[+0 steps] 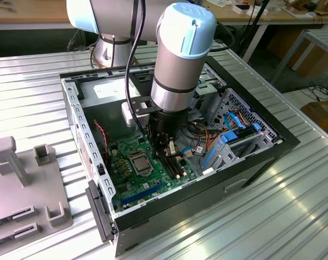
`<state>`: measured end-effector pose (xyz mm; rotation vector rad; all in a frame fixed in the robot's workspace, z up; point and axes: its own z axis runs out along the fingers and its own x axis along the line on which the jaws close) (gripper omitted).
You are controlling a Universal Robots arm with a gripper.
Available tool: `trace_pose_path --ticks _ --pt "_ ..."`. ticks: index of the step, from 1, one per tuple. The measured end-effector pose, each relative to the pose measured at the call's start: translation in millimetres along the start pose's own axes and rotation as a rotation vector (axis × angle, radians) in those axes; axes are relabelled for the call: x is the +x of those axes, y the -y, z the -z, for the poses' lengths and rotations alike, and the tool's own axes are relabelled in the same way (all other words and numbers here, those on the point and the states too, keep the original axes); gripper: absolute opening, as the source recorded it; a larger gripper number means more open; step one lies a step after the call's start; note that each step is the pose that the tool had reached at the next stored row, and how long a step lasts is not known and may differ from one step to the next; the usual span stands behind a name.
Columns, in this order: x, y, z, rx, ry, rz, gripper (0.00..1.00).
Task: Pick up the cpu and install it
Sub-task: 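Install the first cpu locking lever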
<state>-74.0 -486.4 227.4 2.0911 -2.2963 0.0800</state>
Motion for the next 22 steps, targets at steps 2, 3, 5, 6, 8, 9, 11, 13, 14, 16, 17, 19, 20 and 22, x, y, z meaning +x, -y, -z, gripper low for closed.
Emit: trace_pose_path --ticks 2,3,5,6,8,9,11,13,14,16,17,19,20,22 --pt "2.5 0.1 -1.9 0.0001 0.0006 0.001 0.11" --pt "3.5 0.2 -2.3 0.0001 0.0006 0.001 0.11" --pt "5.9 0.4 -2.9 0.0001 0.0006 0.002 0.11" --pt "6.9 0.5 -3.1 0.0001 0.0006 0.002 0.11" --pt "8.5 0.6 -3.6 0.0001 0.0003 0.002 0.11" --pt "8.8 0.6 -4.1 0.0000 0.0002 0.002 0.11" --pt "9.0 0.6 -6.3 0.0002 0.0003 0.003 0.11" --pt "8.8 0.6 -8.1 0.0003 0.0004 0.004 0.11" --pt "8.8 0.7 -9.0 0.0007 0.0005 0.009 0.11" --pt "8.7 0.6 -9.5 0.0015 0.0006 0.022 0.11" --pt "8.7 0.5 -9.7 0.0020 0.0007 0.031 0.11" --pt "8.7 -0.2 -9.8 0.0033 0.0013 0.051 0.11" --pt "8.8 -0.9 -9.9 0.0036 0.0013 0.055 0.11" --pt "9.1 -3.4 -9.9 0.0042 0.0014 0.062 0.11"
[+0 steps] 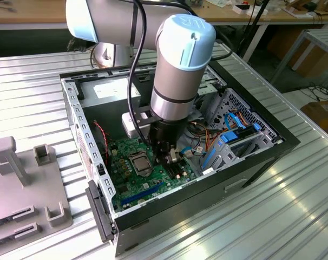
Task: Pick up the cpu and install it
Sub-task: 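Install the first cpu locking lever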
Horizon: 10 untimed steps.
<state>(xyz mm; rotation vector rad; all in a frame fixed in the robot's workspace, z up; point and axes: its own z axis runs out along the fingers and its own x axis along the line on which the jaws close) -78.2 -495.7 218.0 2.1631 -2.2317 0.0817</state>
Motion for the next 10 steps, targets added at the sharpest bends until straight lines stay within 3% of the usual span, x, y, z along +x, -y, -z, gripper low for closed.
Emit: trace_pose_path --ticks 10 --pt "0.0 -1.4 -0.2 0.0056 -0.0001 0.034 0.11"
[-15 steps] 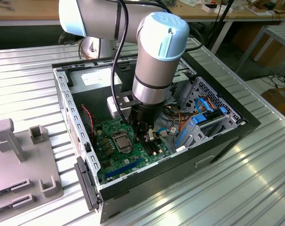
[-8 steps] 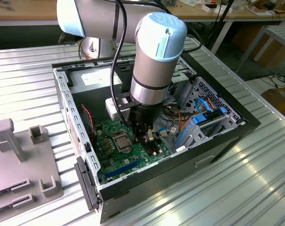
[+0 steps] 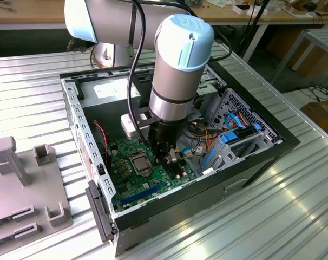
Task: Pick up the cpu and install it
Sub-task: 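Install the first cpu locking lever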
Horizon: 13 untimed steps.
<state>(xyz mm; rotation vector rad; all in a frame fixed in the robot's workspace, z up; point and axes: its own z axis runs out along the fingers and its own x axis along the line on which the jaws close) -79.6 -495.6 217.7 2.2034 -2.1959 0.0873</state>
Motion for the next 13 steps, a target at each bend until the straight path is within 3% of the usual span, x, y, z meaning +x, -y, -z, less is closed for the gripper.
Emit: trace_pose_path --ticks 5,13 --pt "-1.3 -1.0 0.2 0.0066 -0.0053 0.016 0.11" --pt "-2.5 -3.9 0.0 0.0097 -0.0058 0.016 0.11"
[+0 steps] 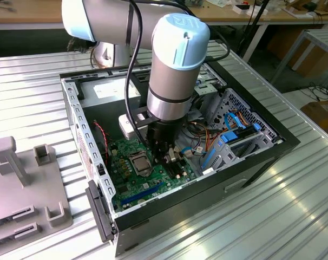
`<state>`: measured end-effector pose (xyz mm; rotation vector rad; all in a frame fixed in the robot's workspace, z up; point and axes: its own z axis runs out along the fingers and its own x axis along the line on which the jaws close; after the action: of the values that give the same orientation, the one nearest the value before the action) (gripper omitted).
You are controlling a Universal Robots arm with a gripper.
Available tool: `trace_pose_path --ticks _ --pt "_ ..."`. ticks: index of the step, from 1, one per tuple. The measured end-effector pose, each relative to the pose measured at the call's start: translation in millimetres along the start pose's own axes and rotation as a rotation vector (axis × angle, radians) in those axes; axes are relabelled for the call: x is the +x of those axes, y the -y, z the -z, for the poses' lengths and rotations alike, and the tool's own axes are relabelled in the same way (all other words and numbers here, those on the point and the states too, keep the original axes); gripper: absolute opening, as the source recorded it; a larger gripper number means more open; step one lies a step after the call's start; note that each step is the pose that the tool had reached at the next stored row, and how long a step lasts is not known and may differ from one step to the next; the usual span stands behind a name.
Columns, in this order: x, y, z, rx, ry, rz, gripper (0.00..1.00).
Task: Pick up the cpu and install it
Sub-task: 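Install the first cpu locking lever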
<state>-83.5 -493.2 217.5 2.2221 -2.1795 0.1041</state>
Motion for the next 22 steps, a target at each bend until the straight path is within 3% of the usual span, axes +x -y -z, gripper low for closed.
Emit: trace_pose_path --ticks 11,22 --pt "-0.5 -0.3 -7.8 0.0001 -0.0001 0.000 0.11" --pt "-0.7 4.3 -11.6 0.0000 -0.0004 0.000 0.11"
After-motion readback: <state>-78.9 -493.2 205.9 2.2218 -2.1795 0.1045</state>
